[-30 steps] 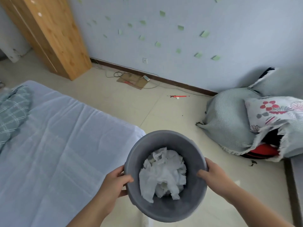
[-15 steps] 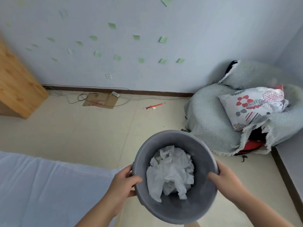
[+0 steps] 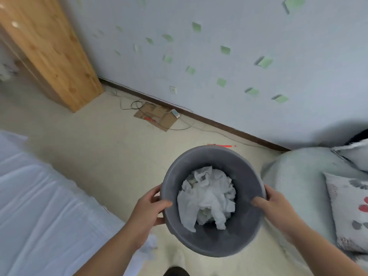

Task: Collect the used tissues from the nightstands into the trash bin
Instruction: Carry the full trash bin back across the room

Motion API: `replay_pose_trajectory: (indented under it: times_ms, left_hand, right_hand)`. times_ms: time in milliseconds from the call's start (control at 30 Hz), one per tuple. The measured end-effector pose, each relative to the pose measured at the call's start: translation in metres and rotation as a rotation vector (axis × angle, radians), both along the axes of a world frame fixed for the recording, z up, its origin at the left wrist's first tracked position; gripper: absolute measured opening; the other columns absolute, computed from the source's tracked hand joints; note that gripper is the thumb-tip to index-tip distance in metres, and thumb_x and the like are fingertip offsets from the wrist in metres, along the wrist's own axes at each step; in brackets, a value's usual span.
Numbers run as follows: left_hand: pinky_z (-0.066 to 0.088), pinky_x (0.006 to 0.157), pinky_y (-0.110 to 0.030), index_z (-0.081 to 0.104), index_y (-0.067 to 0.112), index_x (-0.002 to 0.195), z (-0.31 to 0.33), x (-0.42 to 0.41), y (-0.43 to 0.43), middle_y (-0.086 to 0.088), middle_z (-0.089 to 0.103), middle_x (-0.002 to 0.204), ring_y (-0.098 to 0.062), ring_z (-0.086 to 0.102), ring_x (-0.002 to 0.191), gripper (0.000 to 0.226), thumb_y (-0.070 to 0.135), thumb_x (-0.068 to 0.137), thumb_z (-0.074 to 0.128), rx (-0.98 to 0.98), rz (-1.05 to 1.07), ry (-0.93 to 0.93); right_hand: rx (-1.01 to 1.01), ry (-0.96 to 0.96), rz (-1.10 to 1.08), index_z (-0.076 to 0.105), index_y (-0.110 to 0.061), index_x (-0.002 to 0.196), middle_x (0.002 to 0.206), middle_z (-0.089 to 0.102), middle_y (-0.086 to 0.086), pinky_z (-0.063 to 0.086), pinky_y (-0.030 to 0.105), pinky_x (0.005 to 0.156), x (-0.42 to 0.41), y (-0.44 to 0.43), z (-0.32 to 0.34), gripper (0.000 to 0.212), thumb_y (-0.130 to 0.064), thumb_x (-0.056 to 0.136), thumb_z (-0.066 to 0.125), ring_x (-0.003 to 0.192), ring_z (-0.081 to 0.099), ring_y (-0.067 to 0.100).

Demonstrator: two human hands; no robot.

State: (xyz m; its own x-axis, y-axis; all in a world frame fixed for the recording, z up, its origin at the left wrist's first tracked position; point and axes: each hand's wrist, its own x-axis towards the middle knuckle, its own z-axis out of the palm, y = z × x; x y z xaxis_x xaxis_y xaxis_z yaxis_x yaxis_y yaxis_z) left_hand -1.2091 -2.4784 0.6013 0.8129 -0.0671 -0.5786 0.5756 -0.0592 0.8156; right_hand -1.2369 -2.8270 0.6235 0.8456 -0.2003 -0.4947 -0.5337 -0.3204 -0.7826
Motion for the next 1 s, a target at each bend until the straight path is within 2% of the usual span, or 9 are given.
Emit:
replay_pose_trajectory:
  times_ms: [100, 200, 300, 400, 633, 767, 867, 933, 1000]
  left_hand:
    - [0.067, 0.072, -0.037, 0.081, 0.039, 0.105, -0.016, 0.051, 0.025, 0.000, 0.084, 0.104, -0.021, 0.081, 0.091, 0.032, 0.012, 0.092, 0.069, 0.032, 0.102, -0.001]
    - [0.067, 0.071, -0.034, 0.083, 0.038, 0.096, -0.031, 0.104, 0.050, 0.002, 0.084, 0.100, -0.017, 0.081, 0.088, 0.028, 0.015, 0.095, 0.067, 0.044, 0.114, 0.024]
    - [0.067, 0.071, -0.033, 0.083, 0.037, 0.097, -0.040, 0.159, 0.084, 0.001, 0.083, 0.101, -0.018, 0.081, 0.088, 0.025, 0.018, 0.093, 0.068, 0.075, 0.120, 0.052]
    - [0.067, 0.072, -0.033, 0.084, 0.041, 0.096, -0.026, 0.210, 0.114, 0.004, 0.084, 0.102, -0.016, 0.081, 0.090, 0.022, 0.024, 0.089, 0.071, 0.081, 0.142, 0.066]
    - [0.066, 0.065, -0.029, 0.082, 0.039, 0.100, -0.007, 0.336, 0.191, 0.011, 0.084, 0.102, -0.013, 0.082, 0.088, 0.020, 0.022, 0.092, 0.079, 0.105, 0.290, 0.035]
    - [0.064, 0.062, -0.023, 0.081, 0.041, 0.100, -0.010, 0.412, 0.218, 0.018, 0.083, 0.099, -0.005, 0.080, 0.086, 0.020, 0.022, 0.095, 0.076, 0.142, 0.378, -0.013]
    - [0.066, 0.065, -0.028, 0.079, 0.030, 0.109, -0.021, 0.451, 0.238, 0.013, 0.084, 0.099, -0.009, 0.081, 0.085, 0.022, 0.014, 0.095, 0.076, 0.149, 0.496, 0.044]
    - [0.066, 0.066, -0.030, 0.080, 0.025, 0.110, -0.020, 0.471, 0.258, 0.007, 0.085, 0.100, -0.014, 0.082, 0.087, 0.025, 0.007, 0.093, 0.075, 0.144, 0.597, 0.078]
    - [0.066, 0.066, -0.028, 0.082, 0.024, 0.108, -0.012, 0.489, 0.279, 0.002, 0.085, 0.103, -0.016, 0.082, 0.088, 0.026, 0.006, 0.093, 0.073, 0.151, 0.653, 0.080]
  right_hand:
    - [-0.024, 0.038, 0.062, 0.076, -0.027, 0.096, 0.079, 0.080, -0.012, 0.059, 0.025, 0.058, 0.090, 0.025, -0.018, 0.031, -0.029, 0.066, 0.070, 0.068, 0.076, 0.005]
    - [-0.077, 0.081, 0.114, 0.077, -0.016, 0.092, 0.080, 0.081, -0.002, 0.065, 0.046, 0.077, 0.161, 0.057, -0.041, 0.017, -0.015, 0.078, 0.070, 0.081, 0.078, 0.024]
    - [-0.113, 0.131, 0.161, 0.077, -0.016, 0.088, 0.075, 0.080, -0.004, 0.063, 0.047, 0.078, 0.227, 0.087, -0.051, 0.013, -0.017, 0.078, 0.069, 0.082, 0.076, 0.027]
    - [-0.078, 0.148, 0.207, 0.078, -0.015, 0.083, 0.077, 0.080, -0.001, 0.062, 0.051, 0.081, 0.286, 0.115, -0.041, 0.020, -0.025, 0.069, 0.068, 0.084, 0.076, 0.031]
    - [0.016, 0.057, 0.350, 0.078, -0.026, 0.083, 0.085, 0.081, -0.001, 0.062, 0.048, 0.082, 0.448, 0.184, -0.007, 0.021, -0.036, 0.067, 0.067, 0.086, 0.077, 0.026]
    - [0.060, 0.059, 0.405, 0.078, -0.016, 0.087, 0.086, 0.081, 0.004, 0.062, 0.048, 0.080, 0.550, 0.227, -0.023, 0.031, -0.033, 0.063, 0.069, 0.089, 0.076, 0.032]
    - [0.089, 0.091, 0.506, 0.077, -0.010, 0.089, 0.089, 0.080, 0.010, 0.060, 0.050, 0.080, 0.625, 0.266, -0.039, 0.032, -0.028, 0.064, 0.068, 0.095, 0.074, 0.039]
    - [0.100, 0.141, 0.608, 0.077, -0.011, 0.090, 0.089, 0.081, 0.007, 0.060, 0.055, 0.087, 0.675, 0.298, -0.043, 0.029, -0.025, 0.066, 0.068, 0.094, 0.075, 0.036]
    - [0.092, 0.151, 0.699, 0.077, -0.012, 0.090, 0.088, 0.081, 0.005, 0.061, 0.054, 0.086, 0.719, 0.334, -0.037, 0.032, -0.028, 0.064, 0.068, 0.090, 0.077, 0.031]
